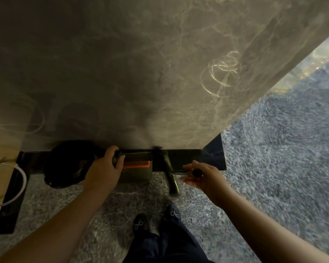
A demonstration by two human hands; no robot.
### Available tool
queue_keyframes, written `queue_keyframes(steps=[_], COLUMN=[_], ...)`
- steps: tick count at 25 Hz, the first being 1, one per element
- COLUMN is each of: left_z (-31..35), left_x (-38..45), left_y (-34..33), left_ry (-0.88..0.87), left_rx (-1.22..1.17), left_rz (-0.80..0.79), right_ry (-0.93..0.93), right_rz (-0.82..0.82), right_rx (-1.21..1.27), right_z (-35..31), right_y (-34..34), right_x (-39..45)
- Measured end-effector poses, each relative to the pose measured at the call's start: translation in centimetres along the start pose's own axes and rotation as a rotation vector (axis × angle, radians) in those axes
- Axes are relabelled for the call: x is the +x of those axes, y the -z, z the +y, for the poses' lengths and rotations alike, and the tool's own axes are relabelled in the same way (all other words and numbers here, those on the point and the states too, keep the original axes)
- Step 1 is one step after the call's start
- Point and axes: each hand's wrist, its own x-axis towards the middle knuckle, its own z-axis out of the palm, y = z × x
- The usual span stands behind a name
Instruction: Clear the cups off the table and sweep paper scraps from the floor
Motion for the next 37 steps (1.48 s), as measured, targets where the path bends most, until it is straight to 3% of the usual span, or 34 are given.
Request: queue_keyframes(steps=[5, 10, 13, 22, 30, 37], left_z=[-0.3, -0.6, -1.1, -5.0, -9.9, -11.4], left_x=[-1.3, -3.2, -4.3, -5.9, -6.6, -9.9], left_y=[-0.4, -1.2, -1.5, -0.2, 2.5, 2.3], left_ry=[-0.037, -0.103, -0.087, -0.161, -0.491, -0.575], left_rx=[0.021, -0.019, -0.033, -0.118, -0.019, 0.001], left_rz=[-0.002, 0.018, -0.003, -0.080, -0.326, -0.485], right_ry=[-0.173, -0.216, -0.267, -0.305, -0.230, -0.302], right_rz=[-0.072, -0.066, -0.063, -0.061, 0.188, 0.297], right_rx=[-0.088, -0.600, -0.726, -0.669, -0.438, -0.427], right_z=[2.2, 3.1, 3.5, 8.6, 18.2, 26.6], right_y=[-0.8, -1.7, -2.0, -4.1, -8.8, -9.1], right_x=[-1.9, -2.0, -2.5, -4.8, -9.4, -12.3])
